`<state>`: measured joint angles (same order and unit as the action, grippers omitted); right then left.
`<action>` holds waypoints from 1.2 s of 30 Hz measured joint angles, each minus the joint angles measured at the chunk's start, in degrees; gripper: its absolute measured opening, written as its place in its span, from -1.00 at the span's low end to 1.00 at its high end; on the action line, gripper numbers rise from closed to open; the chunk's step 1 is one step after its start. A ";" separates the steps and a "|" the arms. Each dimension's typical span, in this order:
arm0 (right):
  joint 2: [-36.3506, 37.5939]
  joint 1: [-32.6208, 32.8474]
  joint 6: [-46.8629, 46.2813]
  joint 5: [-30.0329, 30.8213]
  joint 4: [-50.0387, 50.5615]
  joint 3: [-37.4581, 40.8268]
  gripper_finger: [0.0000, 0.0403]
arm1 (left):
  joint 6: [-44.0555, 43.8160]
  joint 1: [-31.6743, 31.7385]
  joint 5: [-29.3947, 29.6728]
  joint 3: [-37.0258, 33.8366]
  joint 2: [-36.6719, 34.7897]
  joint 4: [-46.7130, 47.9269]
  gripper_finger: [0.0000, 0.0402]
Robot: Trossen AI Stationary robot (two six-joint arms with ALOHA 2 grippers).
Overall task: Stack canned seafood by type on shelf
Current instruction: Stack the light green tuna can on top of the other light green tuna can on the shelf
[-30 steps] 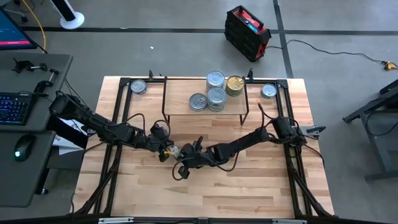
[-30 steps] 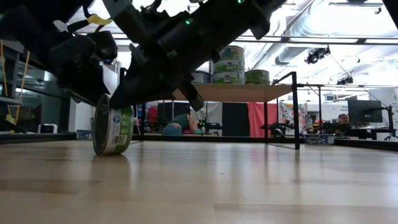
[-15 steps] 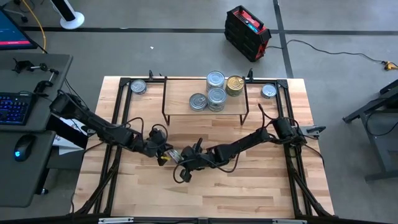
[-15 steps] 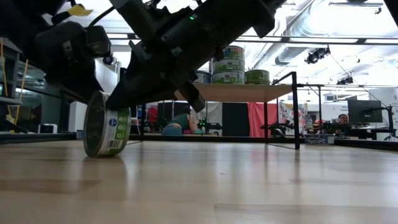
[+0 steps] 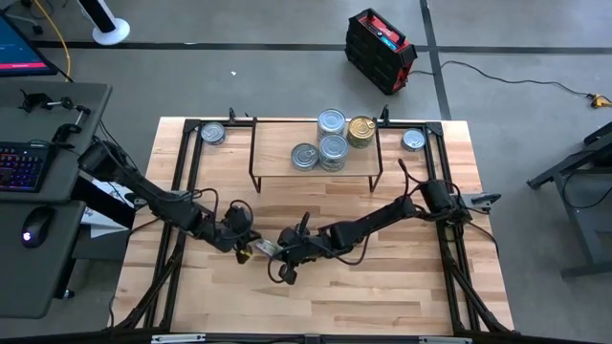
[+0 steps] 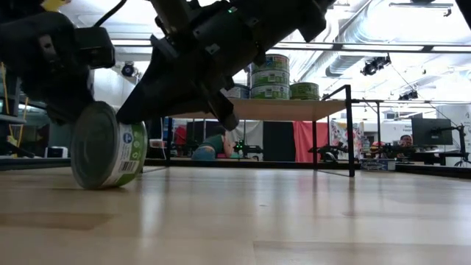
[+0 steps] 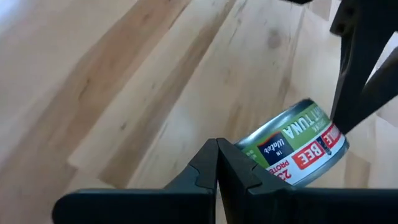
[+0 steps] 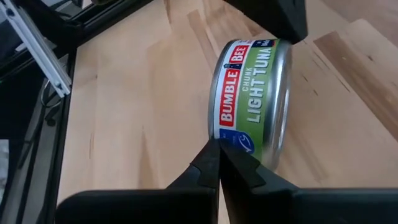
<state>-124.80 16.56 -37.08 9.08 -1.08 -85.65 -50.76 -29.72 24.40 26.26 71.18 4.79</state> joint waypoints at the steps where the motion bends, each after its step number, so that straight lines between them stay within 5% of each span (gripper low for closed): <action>1: 0.22 0.00 0.02 -0.27 0.14 0.00 -1.00 | -0.70 -0.40 -0.13 0.00 0.00 0.40 -1.00; 27: 7.31 -0.77 10.22 -0.72 3.32 0.13 -1.00 | -4.56 -4.47 -0.09 0.58 -0.61 7.49 -1.00; 32: 8.24 -2.50 14.78 -7.52 5.98 -2.64 -0.94 | -5.38 -3.66 0.18 3.55 -3.91 18.03 -1.00; 36: 4.65 -3.33 22.88 -13.34 15.81 -10.62 -0.63 | -10.32 -5.14 0.49 4.54 -7.07 19.82 -1.00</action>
<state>-120.15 13.23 -14.20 -4.26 14.73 -96.27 -61.08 -34.86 24.89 30.80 64.11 24.61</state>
